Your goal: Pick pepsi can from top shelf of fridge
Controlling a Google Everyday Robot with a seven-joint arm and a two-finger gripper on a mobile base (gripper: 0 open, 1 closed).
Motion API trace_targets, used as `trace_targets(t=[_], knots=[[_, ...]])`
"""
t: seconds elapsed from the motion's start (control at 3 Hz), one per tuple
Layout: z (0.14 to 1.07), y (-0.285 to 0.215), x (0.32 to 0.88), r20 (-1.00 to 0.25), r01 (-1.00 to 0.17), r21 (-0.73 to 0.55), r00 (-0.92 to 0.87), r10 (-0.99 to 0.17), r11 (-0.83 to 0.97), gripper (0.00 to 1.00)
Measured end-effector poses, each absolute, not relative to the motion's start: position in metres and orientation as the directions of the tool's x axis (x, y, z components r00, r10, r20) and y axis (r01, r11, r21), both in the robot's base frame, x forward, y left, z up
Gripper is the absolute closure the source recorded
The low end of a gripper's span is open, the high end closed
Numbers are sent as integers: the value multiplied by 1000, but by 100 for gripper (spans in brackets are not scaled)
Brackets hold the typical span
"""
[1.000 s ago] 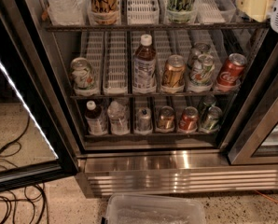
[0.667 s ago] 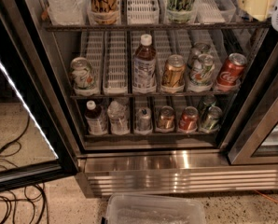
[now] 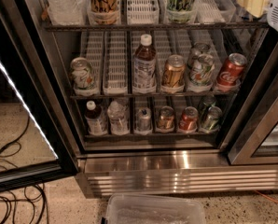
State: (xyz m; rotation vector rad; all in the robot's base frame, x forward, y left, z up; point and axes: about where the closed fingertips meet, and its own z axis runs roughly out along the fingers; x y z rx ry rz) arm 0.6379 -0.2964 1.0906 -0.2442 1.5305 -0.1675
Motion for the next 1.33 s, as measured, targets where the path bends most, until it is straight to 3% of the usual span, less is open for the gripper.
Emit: trace_targets(t=[1.33], knots=[[1073,-308,665,-970,-16,-243,14,-243,970,31]])
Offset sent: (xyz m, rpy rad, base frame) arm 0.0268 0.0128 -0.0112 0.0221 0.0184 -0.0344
